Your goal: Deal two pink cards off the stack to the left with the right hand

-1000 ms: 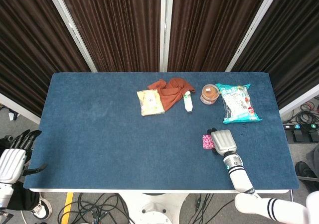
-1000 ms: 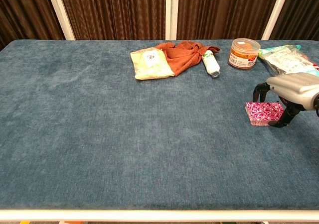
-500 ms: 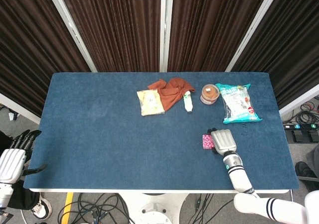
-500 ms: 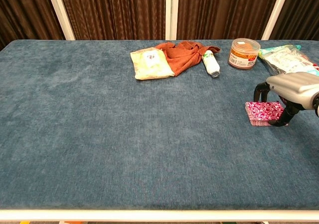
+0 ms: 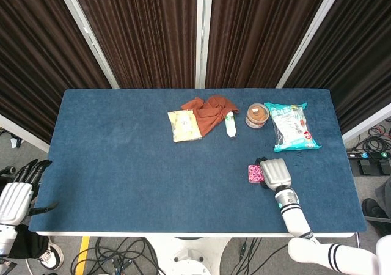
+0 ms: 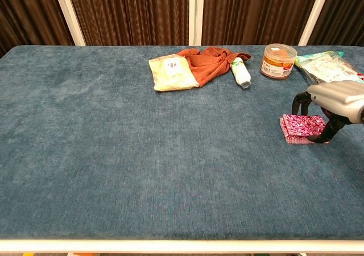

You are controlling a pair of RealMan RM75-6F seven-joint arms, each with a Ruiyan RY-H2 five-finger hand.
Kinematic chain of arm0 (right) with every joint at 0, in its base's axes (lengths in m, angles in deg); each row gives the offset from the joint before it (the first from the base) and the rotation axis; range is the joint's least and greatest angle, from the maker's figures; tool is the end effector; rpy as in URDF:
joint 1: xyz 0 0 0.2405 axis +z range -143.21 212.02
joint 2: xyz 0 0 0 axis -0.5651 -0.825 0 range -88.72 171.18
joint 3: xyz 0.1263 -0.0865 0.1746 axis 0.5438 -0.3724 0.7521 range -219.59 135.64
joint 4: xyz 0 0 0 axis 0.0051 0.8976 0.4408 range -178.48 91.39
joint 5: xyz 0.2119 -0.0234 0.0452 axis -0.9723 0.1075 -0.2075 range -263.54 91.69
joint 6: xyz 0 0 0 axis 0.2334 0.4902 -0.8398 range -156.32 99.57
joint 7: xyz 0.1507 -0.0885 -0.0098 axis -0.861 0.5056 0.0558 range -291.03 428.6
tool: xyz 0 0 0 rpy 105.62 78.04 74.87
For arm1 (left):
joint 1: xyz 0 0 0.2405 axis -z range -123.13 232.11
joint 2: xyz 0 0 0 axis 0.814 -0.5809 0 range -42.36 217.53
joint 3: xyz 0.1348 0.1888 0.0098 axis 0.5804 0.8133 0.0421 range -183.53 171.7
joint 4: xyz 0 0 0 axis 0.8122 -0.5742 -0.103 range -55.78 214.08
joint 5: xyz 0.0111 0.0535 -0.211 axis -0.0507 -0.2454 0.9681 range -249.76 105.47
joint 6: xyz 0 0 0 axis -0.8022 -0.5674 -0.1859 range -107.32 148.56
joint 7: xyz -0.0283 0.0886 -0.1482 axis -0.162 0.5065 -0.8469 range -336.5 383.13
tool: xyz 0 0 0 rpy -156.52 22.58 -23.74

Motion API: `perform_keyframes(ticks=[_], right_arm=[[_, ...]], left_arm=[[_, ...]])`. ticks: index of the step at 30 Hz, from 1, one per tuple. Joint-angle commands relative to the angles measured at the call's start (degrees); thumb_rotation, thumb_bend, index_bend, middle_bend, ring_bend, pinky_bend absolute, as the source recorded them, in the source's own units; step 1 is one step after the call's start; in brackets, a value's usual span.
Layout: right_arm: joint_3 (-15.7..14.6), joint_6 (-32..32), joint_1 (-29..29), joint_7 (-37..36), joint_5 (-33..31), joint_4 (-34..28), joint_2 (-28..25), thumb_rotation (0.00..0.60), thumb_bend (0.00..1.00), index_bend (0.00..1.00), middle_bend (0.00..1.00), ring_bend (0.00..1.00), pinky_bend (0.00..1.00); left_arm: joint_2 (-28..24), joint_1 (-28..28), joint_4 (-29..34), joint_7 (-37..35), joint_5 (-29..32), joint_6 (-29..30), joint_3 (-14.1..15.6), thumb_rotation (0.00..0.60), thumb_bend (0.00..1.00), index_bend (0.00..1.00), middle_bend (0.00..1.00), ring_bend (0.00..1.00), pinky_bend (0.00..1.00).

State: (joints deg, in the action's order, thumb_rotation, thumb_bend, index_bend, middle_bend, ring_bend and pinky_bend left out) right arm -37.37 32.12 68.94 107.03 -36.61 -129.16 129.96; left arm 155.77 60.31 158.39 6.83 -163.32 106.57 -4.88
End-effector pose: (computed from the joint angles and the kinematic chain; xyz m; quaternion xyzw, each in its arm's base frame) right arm -0.2185 -0.3189 -0.0369 0.7291 -0.3980 0.2064 0.5172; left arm -0.3186 0.2037 0.1279 -0.6056 -0.4205 -0.4253 0.5249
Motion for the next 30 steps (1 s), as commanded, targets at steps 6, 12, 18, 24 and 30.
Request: perform_keyframes(ticks=[6, 12, 18, 24, 30], right_arm=[[0.1, 0.4, 0.3, 0.8, 0.0, -0.6, -0.3, 0.6, 0.2, 0.43, 0.39, 0.76, 0.88], [0.3, 0.9, 1.0, 2.8, -0.3, -1.7, -0.5, 0.6, 0.21, 0.44, 0.4, 0.76, 0.88], [1.9, 1.5, 3.6, 7.0, -1.5, -3.6, -0.1, 0.6, 0.21, 0.44, 0.4, 0.76, 0.88], [4.2, 1.5, 7.8, 12.6, -4.4, -4.5, 2.0, 0.6, 0.21, 0.44, 0.4, 0.76, 0.88], [6.3, 0.3, 12.4, 16.5, -8.5, -1.1, 6.4, 0.6, 0.21, 0.44, 0.4, 0.76, 0.88]], left_arm=[[0.0, 0.0, 0.0, -0.3, 0.1, 0.0, 0.0, 0.6, 0.02, 0.09, 0.1, 0.0, 0.13], [0.0, -0.1, -0.1, -0.7, 0.1, 0.2, -0.1, 0.6, 0.02, 0.09, 0.1, 0.0, 0.13], [-0.2, -0.2, 0.0, -1.2, 0.1, 0.7, -0.3, 0.6, 0.02, 0.09, 0.1, 0.0, 0.13], [-0.6, -0.4, -0.1, -1.8, 0.2, 1.2, -0.5, 0.6, 0.02, 0.09, 0.1, 0.0, 0.13], [-0.8, -0.6, -0.4, -2.3, 0.4, 1.5, -0.6, 0.6, 0.02, 0.09, 0.1, 0.0, 0.13]])
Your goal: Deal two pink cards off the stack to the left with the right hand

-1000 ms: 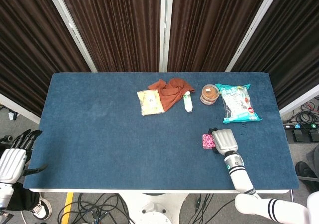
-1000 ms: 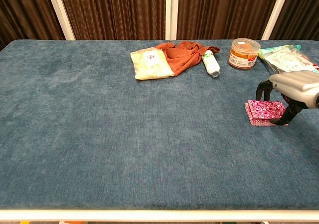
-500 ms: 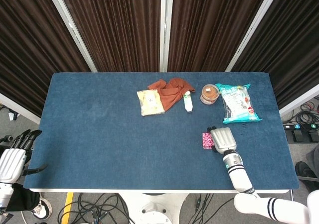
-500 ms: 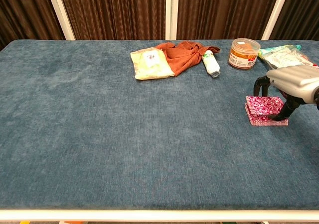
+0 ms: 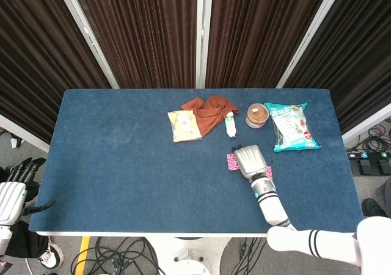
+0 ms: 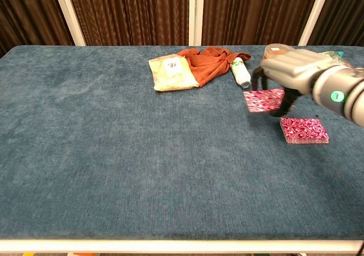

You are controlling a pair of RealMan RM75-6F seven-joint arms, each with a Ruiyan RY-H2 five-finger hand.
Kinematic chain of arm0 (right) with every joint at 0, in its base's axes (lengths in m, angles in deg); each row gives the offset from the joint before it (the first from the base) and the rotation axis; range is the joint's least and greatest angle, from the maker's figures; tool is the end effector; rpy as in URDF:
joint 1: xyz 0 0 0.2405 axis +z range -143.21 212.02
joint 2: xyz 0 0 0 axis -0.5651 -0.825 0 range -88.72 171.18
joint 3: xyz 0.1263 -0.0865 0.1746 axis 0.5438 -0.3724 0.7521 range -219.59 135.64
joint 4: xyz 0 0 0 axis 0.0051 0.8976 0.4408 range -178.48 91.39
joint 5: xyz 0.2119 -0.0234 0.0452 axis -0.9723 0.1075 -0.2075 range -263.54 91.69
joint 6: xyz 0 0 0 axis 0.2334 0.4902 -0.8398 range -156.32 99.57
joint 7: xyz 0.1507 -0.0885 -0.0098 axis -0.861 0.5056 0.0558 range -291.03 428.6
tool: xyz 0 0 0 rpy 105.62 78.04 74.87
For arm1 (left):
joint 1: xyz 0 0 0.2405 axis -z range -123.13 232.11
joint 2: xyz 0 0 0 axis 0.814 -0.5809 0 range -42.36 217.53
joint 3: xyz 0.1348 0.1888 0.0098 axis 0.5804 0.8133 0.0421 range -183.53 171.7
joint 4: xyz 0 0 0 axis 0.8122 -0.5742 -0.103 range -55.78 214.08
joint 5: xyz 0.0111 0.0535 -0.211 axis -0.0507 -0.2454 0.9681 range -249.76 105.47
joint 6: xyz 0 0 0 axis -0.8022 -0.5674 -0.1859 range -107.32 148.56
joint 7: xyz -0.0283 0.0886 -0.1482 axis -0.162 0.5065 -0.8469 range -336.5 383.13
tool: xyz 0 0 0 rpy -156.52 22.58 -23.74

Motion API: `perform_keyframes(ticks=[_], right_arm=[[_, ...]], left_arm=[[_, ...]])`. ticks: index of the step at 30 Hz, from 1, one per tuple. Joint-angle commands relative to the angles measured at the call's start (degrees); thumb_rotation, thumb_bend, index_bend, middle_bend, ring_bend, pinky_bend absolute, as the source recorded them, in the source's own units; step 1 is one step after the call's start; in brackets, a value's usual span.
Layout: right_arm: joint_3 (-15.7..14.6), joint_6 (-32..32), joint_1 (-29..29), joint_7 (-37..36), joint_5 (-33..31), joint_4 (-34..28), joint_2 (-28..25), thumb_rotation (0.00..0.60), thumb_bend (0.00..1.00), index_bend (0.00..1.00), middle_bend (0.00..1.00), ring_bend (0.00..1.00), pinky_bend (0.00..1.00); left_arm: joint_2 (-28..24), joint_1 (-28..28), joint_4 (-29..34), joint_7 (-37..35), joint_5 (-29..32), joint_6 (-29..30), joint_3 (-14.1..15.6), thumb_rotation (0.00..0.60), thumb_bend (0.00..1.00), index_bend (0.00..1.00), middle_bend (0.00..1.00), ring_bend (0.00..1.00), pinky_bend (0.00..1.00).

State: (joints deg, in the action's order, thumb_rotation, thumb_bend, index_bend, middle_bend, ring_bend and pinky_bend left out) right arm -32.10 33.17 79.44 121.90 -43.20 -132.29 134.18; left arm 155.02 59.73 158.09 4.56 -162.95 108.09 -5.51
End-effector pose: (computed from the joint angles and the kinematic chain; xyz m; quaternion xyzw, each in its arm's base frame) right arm -0.1293 -0.3475 -0.0536 0.7702 -0.3163 0.2224 0.5073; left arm -0.3205 0.2033 0.1392 -0.5912 -0.4195 -0.4402 0.5298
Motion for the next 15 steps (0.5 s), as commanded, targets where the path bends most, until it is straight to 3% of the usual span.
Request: perform_keyframes(ticks=[1, 9, 15], right_arm=[[1.2, -1.0, 2.5, 2.1, -2.5, 2.8, 3.0, 0.6, 0.21, 0.44, 0.4, 0.76, 0.88], [1.0, -2.5, 5.8, 3.7, -6.0, 10.1, 9.4, 0.6, 0.21, 0.44, 0.39, 0.76, 0.88], [0.5, -3.4, 6.5, 3.1, -6.6, 12.4, 11.0, 0.6, 0.2, 0.42, 0.35, 0.76, 0.88]], left_arm=[[0.0, -0.1, -0.1, -0.1, 0.0, 0.1, 0.0, 0.6, 0.02, 0.09, 0.1, 0.0, 0.13], [-0.1, -0.3, -0.9, -1.3, 0.4, 0.2, -0.2, 0.6, 0.02, 0.09, 0.1, 0.0, 0.13], [0.0, -0.4, -1.6, -2.0, 0.6, 0.2, -0.3, 0.6, 0.02, 0.09, 0.1, 0.0, 0.13]])
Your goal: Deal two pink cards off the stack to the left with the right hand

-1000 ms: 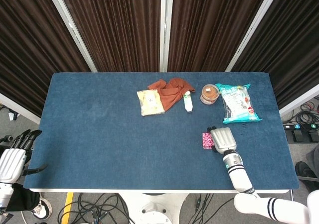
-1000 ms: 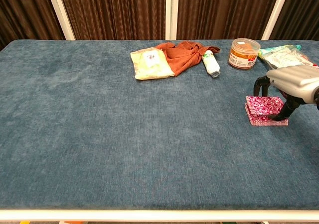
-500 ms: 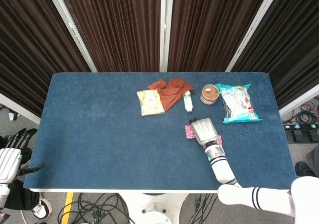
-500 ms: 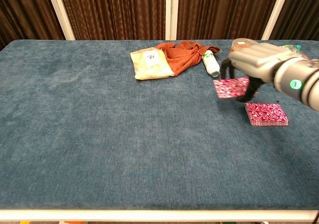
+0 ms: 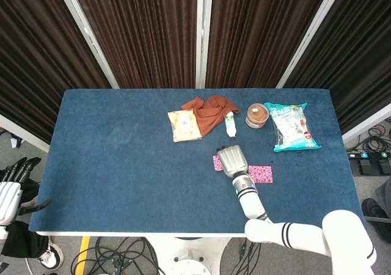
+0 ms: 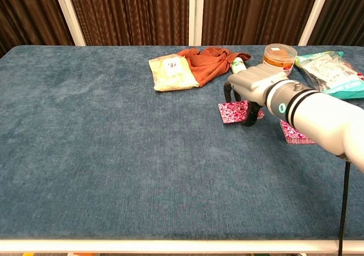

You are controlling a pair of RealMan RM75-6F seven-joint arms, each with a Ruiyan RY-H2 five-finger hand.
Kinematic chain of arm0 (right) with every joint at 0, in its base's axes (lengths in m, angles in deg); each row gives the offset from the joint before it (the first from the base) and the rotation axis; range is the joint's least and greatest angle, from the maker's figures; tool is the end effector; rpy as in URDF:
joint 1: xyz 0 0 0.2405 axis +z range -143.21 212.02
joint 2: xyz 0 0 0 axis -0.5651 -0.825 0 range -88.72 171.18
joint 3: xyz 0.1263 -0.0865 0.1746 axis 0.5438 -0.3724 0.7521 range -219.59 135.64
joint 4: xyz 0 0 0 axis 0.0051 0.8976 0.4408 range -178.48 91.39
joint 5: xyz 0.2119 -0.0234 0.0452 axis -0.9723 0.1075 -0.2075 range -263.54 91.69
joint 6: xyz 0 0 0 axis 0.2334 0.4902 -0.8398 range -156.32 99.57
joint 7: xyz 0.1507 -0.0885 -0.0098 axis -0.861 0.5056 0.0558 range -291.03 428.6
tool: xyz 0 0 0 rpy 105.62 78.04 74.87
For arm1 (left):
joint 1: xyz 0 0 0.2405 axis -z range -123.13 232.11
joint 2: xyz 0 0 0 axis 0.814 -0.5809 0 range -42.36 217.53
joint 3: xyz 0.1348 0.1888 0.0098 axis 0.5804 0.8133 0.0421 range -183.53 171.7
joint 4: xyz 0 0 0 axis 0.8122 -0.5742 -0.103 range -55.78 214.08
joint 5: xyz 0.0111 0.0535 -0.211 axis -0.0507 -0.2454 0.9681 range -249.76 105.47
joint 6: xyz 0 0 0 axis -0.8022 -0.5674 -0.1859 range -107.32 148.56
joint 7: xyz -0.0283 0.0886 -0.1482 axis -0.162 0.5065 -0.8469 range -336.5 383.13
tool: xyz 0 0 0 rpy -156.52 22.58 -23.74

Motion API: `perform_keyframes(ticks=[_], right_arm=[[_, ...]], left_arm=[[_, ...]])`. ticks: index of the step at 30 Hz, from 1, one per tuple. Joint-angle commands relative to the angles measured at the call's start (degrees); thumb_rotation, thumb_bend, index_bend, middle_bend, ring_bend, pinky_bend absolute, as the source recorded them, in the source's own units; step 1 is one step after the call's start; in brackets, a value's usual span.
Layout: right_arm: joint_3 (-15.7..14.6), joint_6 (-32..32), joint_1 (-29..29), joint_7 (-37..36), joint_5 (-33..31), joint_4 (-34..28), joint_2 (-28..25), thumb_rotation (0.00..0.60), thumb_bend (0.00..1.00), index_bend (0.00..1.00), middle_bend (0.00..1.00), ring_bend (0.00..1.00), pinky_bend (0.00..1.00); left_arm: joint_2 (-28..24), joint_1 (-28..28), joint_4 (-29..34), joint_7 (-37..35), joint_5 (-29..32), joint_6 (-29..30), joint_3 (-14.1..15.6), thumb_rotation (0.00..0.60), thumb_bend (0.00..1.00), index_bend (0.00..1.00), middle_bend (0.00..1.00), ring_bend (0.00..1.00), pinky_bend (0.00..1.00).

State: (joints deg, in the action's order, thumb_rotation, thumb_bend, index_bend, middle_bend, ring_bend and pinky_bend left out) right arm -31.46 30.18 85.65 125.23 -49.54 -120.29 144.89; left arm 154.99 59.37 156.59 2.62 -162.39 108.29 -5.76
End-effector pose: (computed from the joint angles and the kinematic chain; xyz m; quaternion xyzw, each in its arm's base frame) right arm -0.1115 -0.3576 -0.1042 0.7861 -0.3124 0.1946 0.4965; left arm -0.3274 0.2027 0.1448 -0.5836 -0.4226 -0.4420 0.5344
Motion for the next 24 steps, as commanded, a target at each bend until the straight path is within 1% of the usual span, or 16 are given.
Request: perform_keyframes(ticks=[1, 4, 6, 12, 15, 20, 24], right_arm=[[-0.2, -0.6, 0.3, -0.2, -0.5, 0.4, 0.2, 0.6, 0.19, 0.37, 0.33, 0.76, 0.88], [-0.3, -0.9, 0.6, -0.4, -0.8, 0.1, -0.1, 0.6, 0.16, 0.23, 0.28, 0.76, 0.88], [-0.3, -0.9, 0.6, -0.5, -0.9, -0.3, -0.5, 0.6, 0.16, 0.18, 0.24, 0.76, 0.88], [-0.8, -0.5, 0.7, -0.5, -1.2, -2.4, -2.2, 0.6, 0.15, 0.16, 0.21, 0.76, 0.88], [-1.1, 0.8, 0.3, -1.0, -0.2, -5.0, -4.2, 0.6, 0.15, 0.16, 0.22, 0.76, 0.88], [-2.6, 3.3, -2.2, -2.7, 1.7, -11.6, -10.1, 0.6, 0.15, 0.16, 0.24, 0.76, 0.88], [-5.0, 1.6, -4.7, -5.6, 0.6, -14.8, -15.0, 0.6, 0.13, 0.18, 0.24, 0.76, 0.88]], left_arm=[[0.0, 0.0, -0.2, -0.2, 0.0, 0.1, 0.0, 0.6, 0.02, 0.09, 0.1, 0.0, 0.13], [0.1, -0.1, -0.4, -0.4, 0.0, 0.1, 0.0, 0.6, 0.02, 0.09, 0.1, 0.0, 0.13], [0.2, -0.1, -0.5, -0.5, 0.1, 0.0, 0.0, 0.6, 0.02, 0.09, 0.1, 0.0, 0.13], [0.2, 0.0, -0.5, -0.5, 0.0, 0.0, -0.1, 0.6, 0.02, 0.09, 0.1, 0.0, 0.13], [0.1, -0.1, -0.3, -0.4, -0.1, 0.2, -0.1, 0.6, 0.02, 0.09, 0.1, 0.0, 0.13], [0.1, 0.0, -0.1, -0.2, -0.3, 0.1, -0.1, 0.6, 0.02, 0.09, 0.1, 0.0, 0.13], [0.1, 0.2, 0.1, -0.2, -0.3, -0.4, 0.0, 0.6, 0.02, 0.09, 0.1, 0.0, 0.13]])
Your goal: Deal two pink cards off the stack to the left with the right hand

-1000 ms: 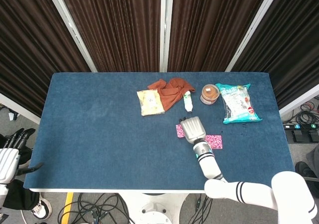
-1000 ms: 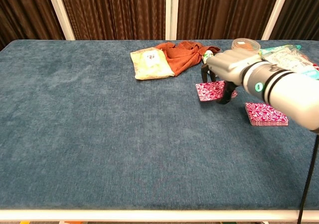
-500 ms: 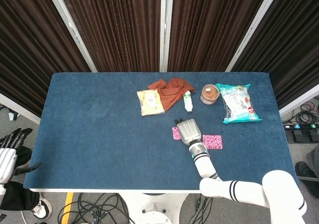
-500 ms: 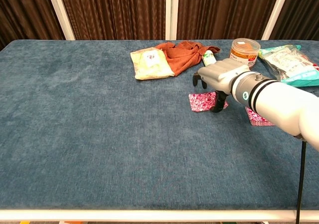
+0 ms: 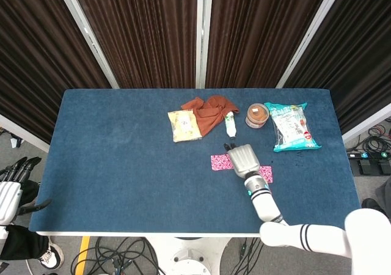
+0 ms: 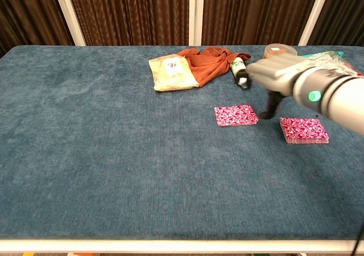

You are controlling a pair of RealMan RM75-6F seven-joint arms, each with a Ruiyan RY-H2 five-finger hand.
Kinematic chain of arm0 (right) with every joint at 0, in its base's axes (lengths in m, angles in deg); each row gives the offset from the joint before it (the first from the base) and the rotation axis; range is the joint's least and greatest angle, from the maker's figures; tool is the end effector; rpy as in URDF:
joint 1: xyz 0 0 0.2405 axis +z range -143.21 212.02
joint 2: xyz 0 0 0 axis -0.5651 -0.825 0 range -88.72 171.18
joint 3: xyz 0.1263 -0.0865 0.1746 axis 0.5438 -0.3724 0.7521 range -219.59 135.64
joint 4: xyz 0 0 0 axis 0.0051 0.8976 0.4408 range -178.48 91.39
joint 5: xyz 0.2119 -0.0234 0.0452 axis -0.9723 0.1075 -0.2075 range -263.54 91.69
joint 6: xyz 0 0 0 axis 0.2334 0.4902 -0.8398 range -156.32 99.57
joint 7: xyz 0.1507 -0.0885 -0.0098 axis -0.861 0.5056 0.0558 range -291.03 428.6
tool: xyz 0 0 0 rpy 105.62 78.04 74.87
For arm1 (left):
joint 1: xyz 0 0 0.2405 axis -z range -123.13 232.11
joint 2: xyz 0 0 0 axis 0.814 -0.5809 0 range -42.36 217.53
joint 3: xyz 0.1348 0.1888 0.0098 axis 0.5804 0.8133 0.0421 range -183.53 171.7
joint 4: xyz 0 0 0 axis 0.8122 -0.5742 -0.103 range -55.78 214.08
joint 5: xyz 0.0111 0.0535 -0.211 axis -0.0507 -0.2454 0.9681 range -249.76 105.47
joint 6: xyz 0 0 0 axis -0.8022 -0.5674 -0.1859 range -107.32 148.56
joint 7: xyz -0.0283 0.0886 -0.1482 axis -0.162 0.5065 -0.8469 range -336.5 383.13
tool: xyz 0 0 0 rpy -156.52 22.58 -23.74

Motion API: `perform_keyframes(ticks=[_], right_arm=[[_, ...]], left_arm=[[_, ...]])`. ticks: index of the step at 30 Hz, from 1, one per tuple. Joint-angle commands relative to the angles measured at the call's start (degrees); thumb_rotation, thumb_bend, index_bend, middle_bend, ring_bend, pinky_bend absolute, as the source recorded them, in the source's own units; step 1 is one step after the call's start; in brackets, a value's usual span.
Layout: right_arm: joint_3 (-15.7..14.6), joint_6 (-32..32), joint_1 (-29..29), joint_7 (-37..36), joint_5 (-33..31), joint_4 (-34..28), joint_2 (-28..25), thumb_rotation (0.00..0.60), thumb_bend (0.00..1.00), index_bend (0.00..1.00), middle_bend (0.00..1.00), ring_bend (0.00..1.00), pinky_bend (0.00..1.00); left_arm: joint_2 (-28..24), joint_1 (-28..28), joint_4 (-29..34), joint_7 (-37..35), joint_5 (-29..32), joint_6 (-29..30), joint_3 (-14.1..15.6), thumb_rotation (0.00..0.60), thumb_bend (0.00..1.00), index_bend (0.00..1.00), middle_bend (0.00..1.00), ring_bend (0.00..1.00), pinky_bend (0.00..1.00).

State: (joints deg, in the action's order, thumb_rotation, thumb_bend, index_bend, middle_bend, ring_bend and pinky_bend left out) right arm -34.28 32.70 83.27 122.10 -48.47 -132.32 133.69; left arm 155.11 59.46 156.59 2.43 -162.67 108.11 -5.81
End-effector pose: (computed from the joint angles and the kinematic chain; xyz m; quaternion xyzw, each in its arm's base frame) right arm -0.1290 -0.3491 -0.0594 0.7800 -0.3211 0.2002 0.4983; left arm -0.3264 0.2034 0.1433 -0.5846 -0.4238 -0.4434 0.5310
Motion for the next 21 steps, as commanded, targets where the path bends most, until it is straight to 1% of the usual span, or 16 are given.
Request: perform_keyframes(ticks=[1, 7, 11, 13, 17, 21], right_arm=[[-3.0, -1.7, -2.9, -3.2, -1.0, -3.0, -4.9, 0.6, 0.13, 0.19, 0.24, 0.76, 0.88], [-5.6, -4.3, -5.2, -7.3, -0.9, -2.5, -7.9, 0.6, 0.1, 0.19, 0.22, 0.76, 0.87], [-6.8, -3.5, -6.1, -8.4, 1.0, -1.7, -7.8, 0.6, 0.1, 0.19, 0.22, 0.76, 0.87], [-6.9, -3.2, -6.5, -9.1, 1.7, -1.2, -7.4, 0.6, 0.1, 0.2, 0.23, 0.76, 0.87], [-6.8, -1.7, -7.2, -10.1, 3.0, 0.3, -6.0, 0.6, 0.12, 0.24, 0.25, 0.76, 0.87], [-6.7, -1.3, -7.3, -9.5, 2.7, 1.2, -5.1, 0.6, 0.13, 0.27, 0.27, 0.76, 0.87]], left_arm=[[0.0, 0.1, 0.2, 0.2, -0.1, -0.3, 0.1, 0.6, 0.02, 0.09, 0.1, 0.0, 0.13], [0.1, 0.2, 0.4, 0.9, -0.4, -0.3, 0.3, 0.6, 0.02, 0.09, 0.1, 0.0, 0.13], [0.3, 0.3, 0.4, 1.1, -0.5, -0.6, 0.4, 0.6, 0.02, 0.09, 0.1, 0.0, 0.13], [0.4, 0.3, 0.3, 1.3, -0.6, -0.5, 0.5, 0.6, 0.02, 0.09, 0.1, 0.0, 0.13], [0.6, 0.3, 0.0, 1.6, -0.3, -0.7, 0.4, 0.6, 0.02, 0.09, 0.1, 0.0, 0.13], [0.8, 0.3, -0.3, 1.6, -0.1, -0.9, 0.4, 0.6, 0.02, 0.09, 0.1, 0.0, 0.13]])
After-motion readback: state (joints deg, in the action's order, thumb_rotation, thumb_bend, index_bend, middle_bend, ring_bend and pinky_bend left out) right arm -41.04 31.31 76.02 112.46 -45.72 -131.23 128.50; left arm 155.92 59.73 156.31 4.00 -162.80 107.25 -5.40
